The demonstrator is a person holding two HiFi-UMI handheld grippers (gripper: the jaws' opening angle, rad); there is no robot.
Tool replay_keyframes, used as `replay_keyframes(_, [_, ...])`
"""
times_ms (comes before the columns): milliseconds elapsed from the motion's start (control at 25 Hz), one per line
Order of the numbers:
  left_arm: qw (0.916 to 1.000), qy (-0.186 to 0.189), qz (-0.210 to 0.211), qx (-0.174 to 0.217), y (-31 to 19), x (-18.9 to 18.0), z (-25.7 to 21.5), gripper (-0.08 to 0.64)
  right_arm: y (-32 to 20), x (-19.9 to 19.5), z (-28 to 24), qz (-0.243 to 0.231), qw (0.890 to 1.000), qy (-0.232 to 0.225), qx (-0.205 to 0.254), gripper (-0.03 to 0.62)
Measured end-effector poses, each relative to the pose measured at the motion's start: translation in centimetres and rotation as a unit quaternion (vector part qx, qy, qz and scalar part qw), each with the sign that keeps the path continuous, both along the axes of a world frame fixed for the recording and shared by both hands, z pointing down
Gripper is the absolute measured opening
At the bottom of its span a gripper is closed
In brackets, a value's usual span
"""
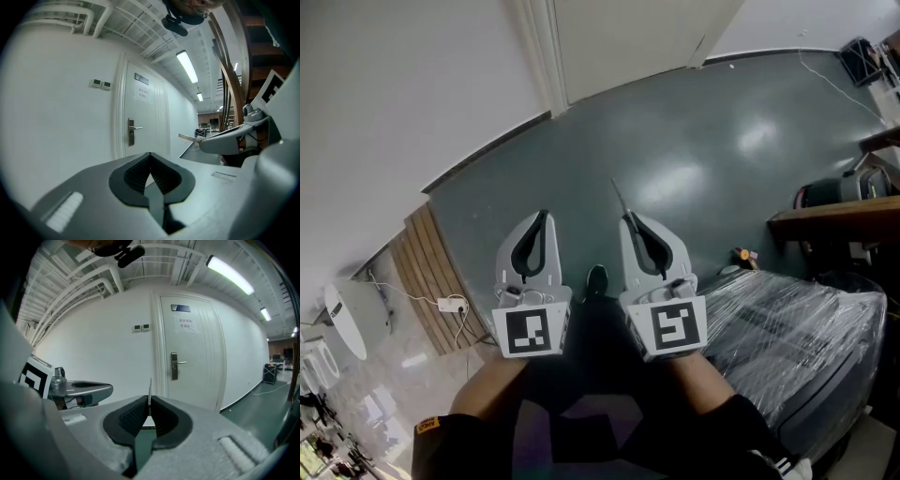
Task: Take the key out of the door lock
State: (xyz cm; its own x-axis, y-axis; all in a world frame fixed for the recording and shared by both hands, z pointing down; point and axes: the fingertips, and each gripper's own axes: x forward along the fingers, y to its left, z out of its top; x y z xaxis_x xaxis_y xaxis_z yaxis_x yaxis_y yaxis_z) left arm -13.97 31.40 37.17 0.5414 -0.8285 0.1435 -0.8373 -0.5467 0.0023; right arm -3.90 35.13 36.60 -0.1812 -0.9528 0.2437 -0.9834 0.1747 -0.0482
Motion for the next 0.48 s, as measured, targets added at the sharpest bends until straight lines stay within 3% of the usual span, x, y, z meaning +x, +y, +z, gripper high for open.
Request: replay_keyframes(480, [0.9999,0.003,0.003,0.013,1.6,0.3,-0.7,0.018,1.9,0.0,-0.4,-0.002,1.0,0.002,0.005,0.014])
